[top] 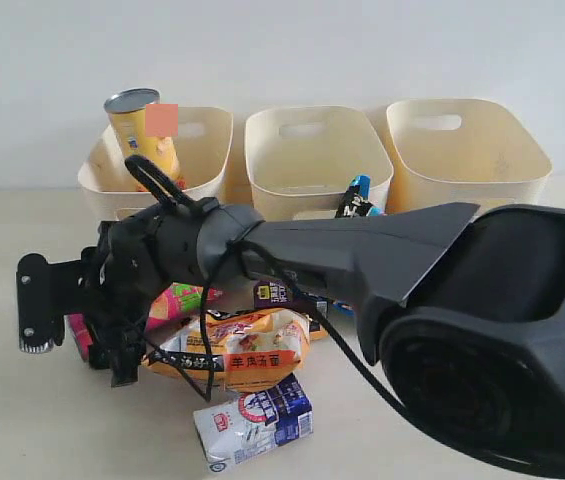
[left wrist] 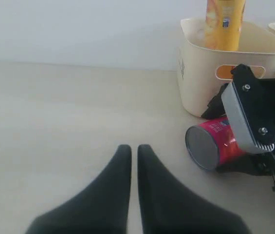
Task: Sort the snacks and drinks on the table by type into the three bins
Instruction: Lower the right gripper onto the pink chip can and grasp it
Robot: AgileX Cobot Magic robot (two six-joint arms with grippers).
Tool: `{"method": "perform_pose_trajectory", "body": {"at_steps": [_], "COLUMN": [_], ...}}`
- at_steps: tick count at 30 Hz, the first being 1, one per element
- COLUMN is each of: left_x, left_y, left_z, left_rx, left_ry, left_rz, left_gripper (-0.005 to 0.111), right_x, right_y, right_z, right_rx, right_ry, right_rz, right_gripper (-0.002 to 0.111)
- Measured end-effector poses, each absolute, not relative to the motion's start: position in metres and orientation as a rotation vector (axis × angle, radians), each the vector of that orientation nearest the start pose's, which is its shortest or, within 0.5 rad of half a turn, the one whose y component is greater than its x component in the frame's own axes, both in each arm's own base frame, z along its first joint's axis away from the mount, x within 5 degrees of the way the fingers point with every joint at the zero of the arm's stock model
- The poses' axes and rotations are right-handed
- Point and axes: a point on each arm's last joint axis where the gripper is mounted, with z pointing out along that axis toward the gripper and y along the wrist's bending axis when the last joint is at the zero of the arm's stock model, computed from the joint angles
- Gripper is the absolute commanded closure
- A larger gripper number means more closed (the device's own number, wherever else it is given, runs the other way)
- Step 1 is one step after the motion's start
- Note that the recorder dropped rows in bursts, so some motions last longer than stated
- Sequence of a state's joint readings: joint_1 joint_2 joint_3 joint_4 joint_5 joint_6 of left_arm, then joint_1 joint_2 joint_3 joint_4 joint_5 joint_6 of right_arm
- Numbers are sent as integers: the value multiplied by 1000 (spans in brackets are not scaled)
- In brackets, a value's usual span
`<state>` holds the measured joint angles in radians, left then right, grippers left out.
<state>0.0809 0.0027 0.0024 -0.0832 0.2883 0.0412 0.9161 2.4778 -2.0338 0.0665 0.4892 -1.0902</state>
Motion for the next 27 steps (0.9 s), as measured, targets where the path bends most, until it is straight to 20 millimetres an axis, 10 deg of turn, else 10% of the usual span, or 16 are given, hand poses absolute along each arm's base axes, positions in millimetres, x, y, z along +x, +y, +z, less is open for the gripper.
{"method": "perform_pose_trajectory", "body": {"at_steps": [6, 14, 27], "left_x": [55, 55, 55], "left_y": [2, 2, 2], "left_z": [186, 186, 186], "left_rx": [-89, -89, -89], "left_ry": [1774, 1774, 1774], "left_rz": [9, 9, 9], "left_gripper": [102, 102, 102], "right_x": [337, 338, 329], "right_y": [436, 436, 424], "right_z": [127, 128, 192], "right_rx": [-1985, -1977, -1982], "right_ry": [1356, 1354, 1359], "right_rz": [-21, -23, -13], "right_gripper": [38, 108, 108]}}
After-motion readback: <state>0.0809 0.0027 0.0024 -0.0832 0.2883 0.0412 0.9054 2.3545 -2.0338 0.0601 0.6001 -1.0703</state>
